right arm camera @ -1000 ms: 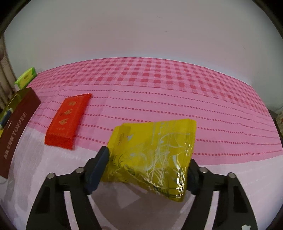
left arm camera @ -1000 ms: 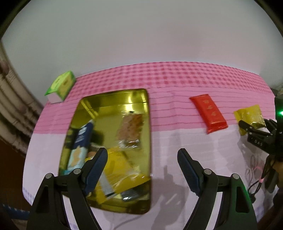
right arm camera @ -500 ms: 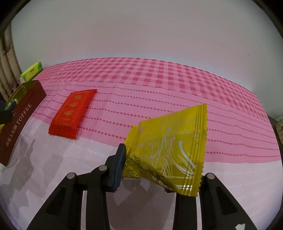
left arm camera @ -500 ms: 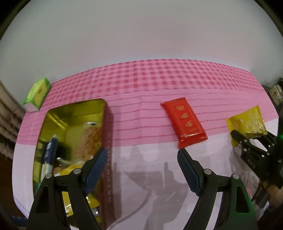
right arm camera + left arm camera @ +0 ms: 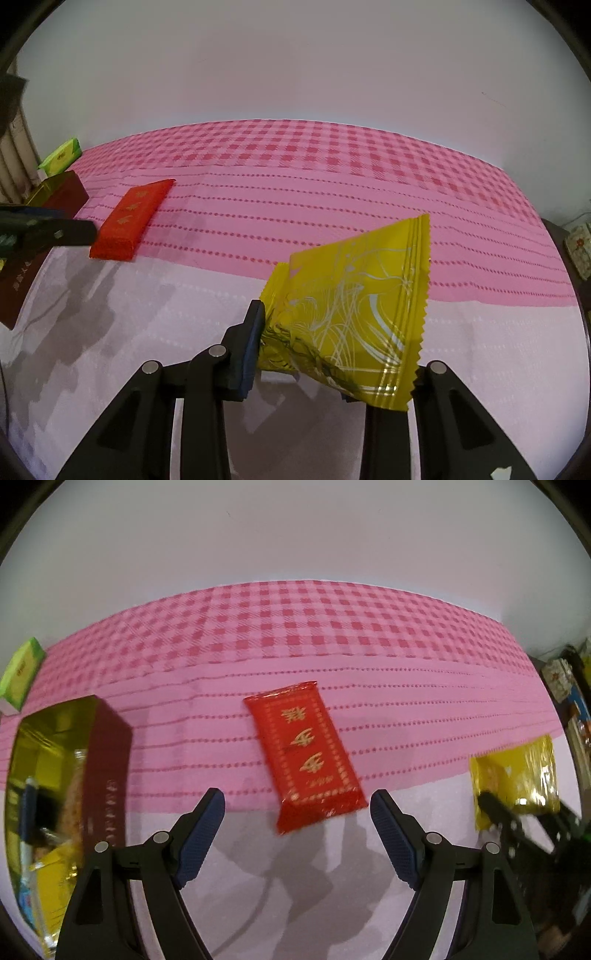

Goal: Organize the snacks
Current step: 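Grasp the red packet with the left tool while the right lifts the yellow pouch, then carry the red packet into the gold tin and open the left tool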

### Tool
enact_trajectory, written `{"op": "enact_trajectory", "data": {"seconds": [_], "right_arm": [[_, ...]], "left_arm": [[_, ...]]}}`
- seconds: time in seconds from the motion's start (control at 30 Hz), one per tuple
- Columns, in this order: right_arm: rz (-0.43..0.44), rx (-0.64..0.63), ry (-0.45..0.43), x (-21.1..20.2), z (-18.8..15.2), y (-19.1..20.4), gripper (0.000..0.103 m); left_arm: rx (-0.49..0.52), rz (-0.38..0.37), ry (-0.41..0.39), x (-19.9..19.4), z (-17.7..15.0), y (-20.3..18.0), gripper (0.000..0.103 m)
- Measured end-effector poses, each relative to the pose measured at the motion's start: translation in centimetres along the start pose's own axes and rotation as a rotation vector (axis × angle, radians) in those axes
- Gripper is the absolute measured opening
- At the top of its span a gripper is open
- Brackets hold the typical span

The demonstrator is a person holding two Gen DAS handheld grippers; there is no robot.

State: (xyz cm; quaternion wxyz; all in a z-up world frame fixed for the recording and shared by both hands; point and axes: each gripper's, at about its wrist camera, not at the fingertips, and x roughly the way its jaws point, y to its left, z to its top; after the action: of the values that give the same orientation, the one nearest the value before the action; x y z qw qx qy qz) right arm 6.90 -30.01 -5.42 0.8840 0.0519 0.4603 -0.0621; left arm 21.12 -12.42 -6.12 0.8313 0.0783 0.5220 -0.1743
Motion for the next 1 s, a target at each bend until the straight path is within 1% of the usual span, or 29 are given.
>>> {"op": "enact_trajectory", "data": {"seconds": [0.1,0.23,0.4,0.47,0.53,0.57,0.6,0.63,0.7,0.73,0.77,0.87,1.0], "right_arm": [[-0.001,0.0,0.0,0.0,0.0,0.0,0.03],[-0.002,-0.001,0.0,0.0,0.0,0.1,0.03],[-0.001,0.0,0.0,0.0,0.0,0.0,0.03],[-0.001,0.0,0.0,0.0,-0.1,0.0,0.03],[-0.001,0.0,0.0,0.0,0.0,0.0,0.03],[-0.001,0.0,0.0,0.0,0.0,0.0,0.03],[-0.001,0.0,0.0,0.0,0.0,0.0,0.03],[-0.001,0.0,0.0,0.0,0.0,0.0,0.03],[-0.001,0.0,0.0,0.0,0.0,0.0,0.03],[-0.001,0.0,0.0,0.0,0.0,0.0,0.03],[-0.001,0.0,0.0,0.0,0.0,0.0,0.03],[-0.002,0.0,0.0,0.0,0.0,0.0,0.03],[-0.002,0.0,0.0,0.0,0.0,0.1,0.03]], "left_arm": [[-0.034,-0.019,0.006,1.0,0.8,-0.2,0.081],[-0.057,-0.009,0.03,2.6,1.6,-0.7,0.081],[-0.039,0.026,0.043,4.2,2.1,-1.8,0.081],[-0.023,0.047,0.028,4.4,2.1,-2.0,0.081],[-0.01,0.051,0.029,4.7,2.1,-1.9,0.08],[0.0,0.07,0.025,4.7,2.0,-2.0,0.08],[0.002,0.07,0.017,4.7,2.0,-2.0,0.079],[0.001,0.067,0.015,4.7,2.0,-2.0,0.077],[0.01,0.064,0.009,4.5,1.9,-1.9,0.069],[0.014,0.064,0.007,4.4,1.9,-2.0,0.061],[0.02,0.064,0.006,4.3,1.9,-2.0,0.057],[0.026,0.074,0.005,4.0,1.9,-2.0,0.051],[0.055,0.091,-0.005,3.6,1.5,-2.3,0.049]]}}
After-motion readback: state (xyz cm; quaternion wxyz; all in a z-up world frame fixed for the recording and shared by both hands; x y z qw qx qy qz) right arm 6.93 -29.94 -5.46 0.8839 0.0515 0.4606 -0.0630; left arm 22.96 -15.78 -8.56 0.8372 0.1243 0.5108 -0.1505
